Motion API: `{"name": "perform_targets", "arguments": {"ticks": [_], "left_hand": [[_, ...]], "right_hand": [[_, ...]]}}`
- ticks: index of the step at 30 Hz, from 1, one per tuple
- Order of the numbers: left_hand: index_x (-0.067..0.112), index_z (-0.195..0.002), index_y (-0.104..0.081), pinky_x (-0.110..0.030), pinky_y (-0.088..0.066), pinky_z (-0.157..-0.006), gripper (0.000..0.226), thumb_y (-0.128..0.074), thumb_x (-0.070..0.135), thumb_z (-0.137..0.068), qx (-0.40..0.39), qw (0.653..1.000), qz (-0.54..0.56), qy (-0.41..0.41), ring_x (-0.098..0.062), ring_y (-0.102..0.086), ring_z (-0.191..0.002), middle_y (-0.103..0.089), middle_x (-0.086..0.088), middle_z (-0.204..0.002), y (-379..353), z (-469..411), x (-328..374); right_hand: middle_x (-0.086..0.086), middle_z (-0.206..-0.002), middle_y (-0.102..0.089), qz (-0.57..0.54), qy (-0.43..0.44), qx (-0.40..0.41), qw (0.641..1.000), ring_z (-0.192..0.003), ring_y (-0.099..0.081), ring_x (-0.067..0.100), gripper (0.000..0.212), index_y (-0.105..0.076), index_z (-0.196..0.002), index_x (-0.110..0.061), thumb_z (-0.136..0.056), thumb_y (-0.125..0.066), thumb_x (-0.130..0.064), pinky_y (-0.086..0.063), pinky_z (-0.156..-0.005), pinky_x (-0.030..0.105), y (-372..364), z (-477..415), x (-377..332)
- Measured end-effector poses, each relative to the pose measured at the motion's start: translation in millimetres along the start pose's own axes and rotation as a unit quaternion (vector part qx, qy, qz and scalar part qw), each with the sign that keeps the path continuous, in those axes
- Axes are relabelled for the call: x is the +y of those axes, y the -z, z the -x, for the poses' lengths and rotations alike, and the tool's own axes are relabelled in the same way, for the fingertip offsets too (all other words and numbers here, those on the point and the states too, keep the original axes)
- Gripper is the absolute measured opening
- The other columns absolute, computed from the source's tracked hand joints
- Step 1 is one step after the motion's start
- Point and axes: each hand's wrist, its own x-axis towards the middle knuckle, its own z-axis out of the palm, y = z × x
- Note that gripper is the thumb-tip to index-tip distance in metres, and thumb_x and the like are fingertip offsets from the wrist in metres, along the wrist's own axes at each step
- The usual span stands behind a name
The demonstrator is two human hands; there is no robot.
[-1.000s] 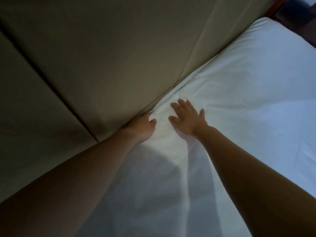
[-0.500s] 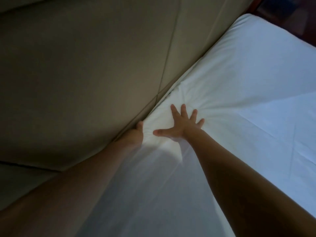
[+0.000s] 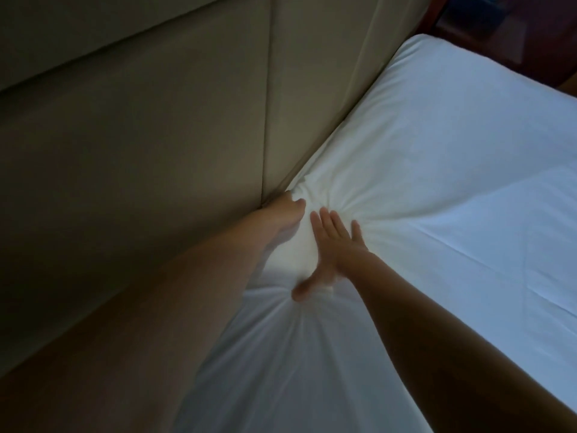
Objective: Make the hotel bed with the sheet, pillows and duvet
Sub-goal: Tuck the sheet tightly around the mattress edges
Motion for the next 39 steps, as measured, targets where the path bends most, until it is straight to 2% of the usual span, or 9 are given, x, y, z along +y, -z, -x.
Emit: {"name": "perform_targets", "arguments": {"ticks": [4, 8, 10, 20, 24, 27, 31, 36, 39], "left_hand": [[0.019, -0.148, -0.03, -0.032, -0.023, -0.112, 0.056, -0.032, 0.045, -0.098, 0.022, 0.998, 0.066, -0.008, -0.025, -0.029, -0.141, -0.029, -0.007, -0.155, -14.1, -30.4, 3.7], [0.021, -0.149, -0.031, -0.036, -0.014, -0.118, 0.084, -0.029, 0.073, -0.083, -0.013, 0.982, 0.173, 0.07, -0.019, -0.022, -0.145, -0.023, -0.001, -0.157, -17.6, -56.2, 2.1], [0.023, -0.149, -0.031, -0.034, -0.011, -0.116, 0.087, -0.03, 0.077, -0.081, -0.026, 0.974, 0.202, 0.099, -0.017, -0.02, -0.145, -0.021, 0.001, -0.158, -17.4, -59.3, 2.5], [0.008, -0.147, -0.033, -0.03, -0.012, -0.116, 0.087, -0.045, 0.069, -0.086, 0.029, 0.966, 0.234, 0.103, -0.021, -0.022, -0.144, -0.021, -0.01, -0.158, -15.7, -81.3, 10.5], [0.008, -0.148, -0.031, -0.028, -0.009, -0.116, 0.079, -0.035, 0.064, -0.093, 0.019, 0.972, 0.212, 0.095, -0.02, -0.02, -0.145, -0.021, -0.01, -0.158, -16.8, -79.2, 14.2], [0.003, -0.143, -0.039, -0.027, -0.022, -0.111, 0.063, -0.027, 0.048, -0.102, -0.012, 0.984, 0.152, 0.092, -0.025, -0.032, -0.14, -0.034, -0.014, -0.152, -15.0, -73.9, 10.8], [-0.006, -0.131, -0.05, -0.03, -0.046, -0.09, 0.039, -0.039, 0.015, -0.1, 0.011, 0.992, 0.122, 0.025, -0.034, -0.053, -0.122, -0.053, -0.023, -0.134, -5.2, -65.1, 35.0], [-0.005, -0.134, -0.047, -0.034, -0.042, -0.099, 0.048, -0.034, 0.028, -0.102, -0.023, 0.989, 0.145, 0.007, -0.035, -0.048, -0.127, -0.05, -0.021, -0.138, 6.5, -103.2, 81.1], [0.004, -0.138, -0.048, -0.031, -0.027, -0.114, 0.065, -0.032, 0.052, -0.096, -0.037, 0.983, 0.174, 0.037, -0.025, -0.04, -0.135, -0.044, -0.012, -0.146, -4.7, -113.7, 61.0]], "right_hand": [[0.003, -0.144, 0.05, 0.032, -0.018, -0.032, 0.999, -0.132, 0.046, 0.027, 0.168, 0.041, -0.14, -0.02, -0.039, -0.081, -0.076, 0.023, -0.102, 0.07, 8.6, -16.3, -1.9], [0.006, -0.144, 0.05, 0.019, -0.004, -0.045, 0.999, -0.131, 0.047, 0.029, 0.165, 0.041, -0.141, -0.021, -0.043, -0.082, -0.074, 0.024, -0.1, 0.071, 15.0, -24.7, -2.6], [0.006, -0.145, 0.05, 0.019, 0.007, -0.043, 0.999, -0.132, 0.047, 0.029, 0.166, 0.04, -0.141, -0.021, -0.04, -0.081, -0.076, 0.024, -0.1, 0.072, 17.0, -27.3, -1.8], [0.004, -0.146, 0.048, -0.003, 0.026, -0.022, 0.999, -0.131, 0.047, 0.026, 0.165, 0.039, -0.141, -0.024, -0.039, -0.078, -0.078, 0.023, -0.1, 0.071, 26.3, -45.1, 1.9], [0.003, -0.144, 0.051, -0.004, 0.025, -0.021, 0.999, -0.129, 0.05, 0.024, 0.167, 0.041, -0.139, -0.023, -0.036, -0.078, -0.08, 0.024, -0.099, 0.071, 27.0, -47.2, 0.6], [0.004, -0.142, 0.052, -0.011, 0.029, -0.026, 0.999, -0.125, 0.052, 0.024, 0.169, 0.043, -0.138, -0.023, -0.035, -0.078, -0.08, 0.023, -0.1, 0.07, 27.3, -45.7, 0.9], [0.005, -0.139, 0.053, -0.002, 0.027, -0.048, 0.998, -0.126, 0.052, 0.026, 0.167, 0.041, -0.138, -0.017, -0.039, -0.077, -0.08, 0.022, -0.1, 0.071, 31.4, -44.9, 2.1], [0.002, -0.137, 0.055, -0.006, 0.026, -0.027, 0.999, -0.126, 0.051, 0.025, 0.168, 0.043, -0.139, -0.023, -0.037, -0.077, -0.081, 0.023, -0.099, 0.071, 28.8, -46.4, 2.7], [0.001, -0.141, 0.05, -0.016, 0.029, -0.016, 0.999, -0.133, 0.046, 0.024, 0.158, 0.038, -0.143, -0.023, -0.047, -0.076, -0.078, 0.025, -0.099, 0.07, 25.5, -48.1, 2.0]]}}
